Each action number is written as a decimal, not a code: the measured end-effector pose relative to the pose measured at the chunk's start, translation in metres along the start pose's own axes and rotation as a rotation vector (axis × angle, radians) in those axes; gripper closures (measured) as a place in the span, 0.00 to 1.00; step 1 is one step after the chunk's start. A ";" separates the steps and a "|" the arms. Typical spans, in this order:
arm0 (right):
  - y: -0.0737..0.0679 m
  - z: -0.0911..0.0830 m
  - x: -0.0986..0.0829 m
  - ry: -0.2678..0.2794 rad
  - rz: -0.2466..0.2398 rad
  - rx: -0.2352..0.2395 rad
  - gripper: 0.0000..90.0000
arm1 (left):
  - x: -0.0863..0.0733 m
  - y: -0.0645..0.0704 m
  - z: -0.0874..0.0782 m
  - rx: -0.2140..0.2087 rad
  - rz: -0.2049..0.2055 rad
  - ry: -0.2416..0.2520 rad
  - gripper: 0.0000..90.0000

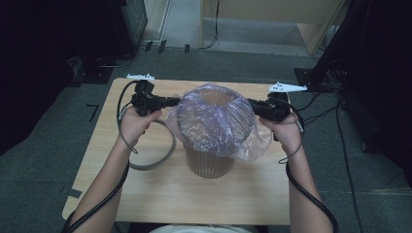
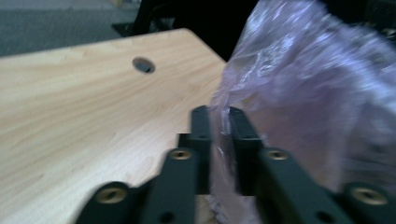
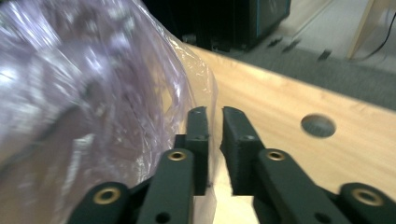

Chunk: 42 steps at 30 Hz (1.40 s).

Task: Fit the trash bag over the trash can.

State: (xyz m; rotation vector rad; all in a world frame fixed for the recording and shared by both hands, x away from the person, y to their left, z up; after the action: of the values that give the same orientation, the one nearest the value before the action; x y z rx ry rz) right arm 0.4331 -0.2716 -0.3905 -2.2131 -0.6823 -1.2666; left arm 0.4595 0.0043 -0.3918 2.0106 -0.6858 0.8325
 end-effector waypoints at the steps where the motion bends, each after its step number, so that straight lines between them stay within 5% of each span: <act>1: 0.000 0.000 0.000 0.000 0.000 0.000 0.85 | 0.002 0.002 -0.004 -0.005 0.007 0.007 0.86; 2: 0.002 -0.010 0.007 0.041 -0.011 -0.003 0.74 | 0.004 0.004 -0.008 -0.009 0.018 0.010 0.78; 5: 0.003 -0.027 0.016 0.081 -0.013 -0.001 0.66 | 0.011 0.011 -0.026 -0.008 0.045 0.038 0.67; 14: -0.014 -0.056 0.025 0.128 -0.042 0.054 0.58 | 0.015 0.038 -0.053 -0.017 0.134 0.042 0.54; 22: -0.034 -0.072 0.020 0.107 -0.070 0.111 0.57 | 0.012 0.052 -0.071 -0.057 0.146 0.041 0.49; 25: -0.045 -0.074 0.017 0.092 -0.078 0.155 0.52 | 0.005 0.062 -0.069 -0.109 0.156 0.011 0.46; 31: -0.065 -0.073 0.001 0.038 -0.090 0.229 0.48 | -0.015 0.070 -0.053 -0.147 0.167 -0.089 0.44; 35: -0.071 -0.077 -0.004 0.042 -0.065 0.261 0.48 | -0.021 0.073 -0.050 -0.169 0.185 -0.109 0.46; 42: -0.074 -0.083 -0.004 0.029 -0.053 0.273 0.58 | -0.028 0.072 -0.050 -0.216 0.135 -0.095 0.56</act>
State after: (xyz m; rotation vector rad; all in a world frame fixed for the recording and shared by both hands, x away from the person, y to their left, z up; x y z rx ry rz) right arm 0.3317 -0.2695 -0.3447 -1.9625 -0.8537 -1.1528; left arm 0.3752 0.0152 -0.3559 1.8329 -0.9339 0.7115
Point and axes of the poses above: each handheld gripper's, and its own axes: z roughly forward along the jaws, x roughly out of its top, y roughly to its right, the point moved 9 cm from there along z, roughly forward along the jaws, and after that the axes turned 3 degrees about -z, right-handed, at the moved point
